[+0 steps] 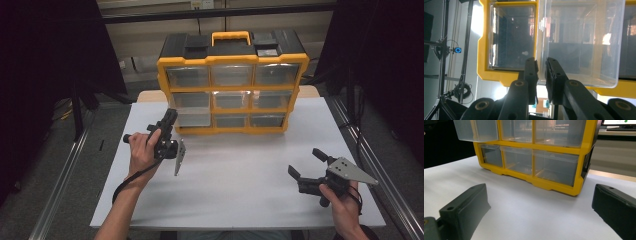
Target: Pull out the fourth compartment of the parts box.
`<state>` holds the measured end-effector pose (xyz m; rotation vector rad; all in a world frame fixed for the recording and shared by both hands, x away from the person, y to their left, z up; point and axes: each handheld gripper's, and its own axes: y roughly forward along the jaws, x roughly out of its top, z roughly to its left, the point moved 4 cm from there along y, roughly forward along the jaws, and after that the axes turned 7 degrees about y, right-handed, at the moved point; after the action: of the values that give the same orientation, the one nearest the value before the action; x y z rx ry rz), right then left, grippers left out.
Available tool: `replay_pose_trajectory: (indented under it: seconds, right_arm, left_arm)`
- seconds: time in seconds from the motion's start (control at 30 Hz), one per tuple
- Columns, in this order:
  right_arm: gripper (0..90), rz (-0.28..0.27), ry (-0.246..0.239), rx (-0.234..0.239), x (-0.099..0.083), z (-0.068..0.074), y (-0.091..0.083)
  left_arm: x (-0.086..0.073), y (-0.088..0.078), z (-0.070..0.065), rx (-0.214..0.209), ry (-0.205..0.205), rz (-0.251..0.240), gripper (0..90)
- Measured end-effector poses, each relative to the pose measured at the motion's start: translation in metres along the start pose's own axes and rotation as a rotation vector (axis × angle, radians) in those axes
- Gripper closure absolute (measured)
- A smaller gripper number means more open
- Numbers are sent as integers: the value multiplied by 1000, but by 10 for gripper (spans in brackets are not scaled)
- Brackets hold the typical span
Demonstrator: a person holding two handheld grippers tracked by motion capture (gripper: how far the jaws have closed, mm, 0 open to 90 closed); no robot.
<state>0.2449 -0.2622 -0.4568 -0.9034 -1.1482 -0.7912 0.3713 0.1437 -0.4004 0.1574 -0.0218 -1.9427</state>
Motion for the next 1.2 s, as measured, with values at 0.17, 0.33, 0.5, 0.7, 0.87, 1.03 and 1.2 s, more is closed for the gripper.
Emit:
replay_pose_trajectory:
  seconds: [0.17,0.33,0.5,0.7,0.87,1.03,1.2]
  right_arm:
    - [4,-2,3,1,0,0,1]
    - [4,-2,0,0,0,0,1]
    - [4,1,-2,3,0,1,1]
    - [4,6,0,0,-1,1,1]
    - [4,5,1,0,-1,1,1]
    - [4,6,0,3,-1,1,1]
    - [5,2,1,2,-1,0,2]
  left_arm:
    - [1,-2,1,-2,-1,4,800]
    - [3,-5,2,6,-5,4,800]
    - [3,-10,3,6,-1,1,800]
    - [3,-13,3,12,-5,-2,800]
    - [4,-14,-2,-7,0,-9,797]
    - [4,-13,-2,-8,4,-5,795]
    - [4,-13,-4,-16,-4,-2,792]
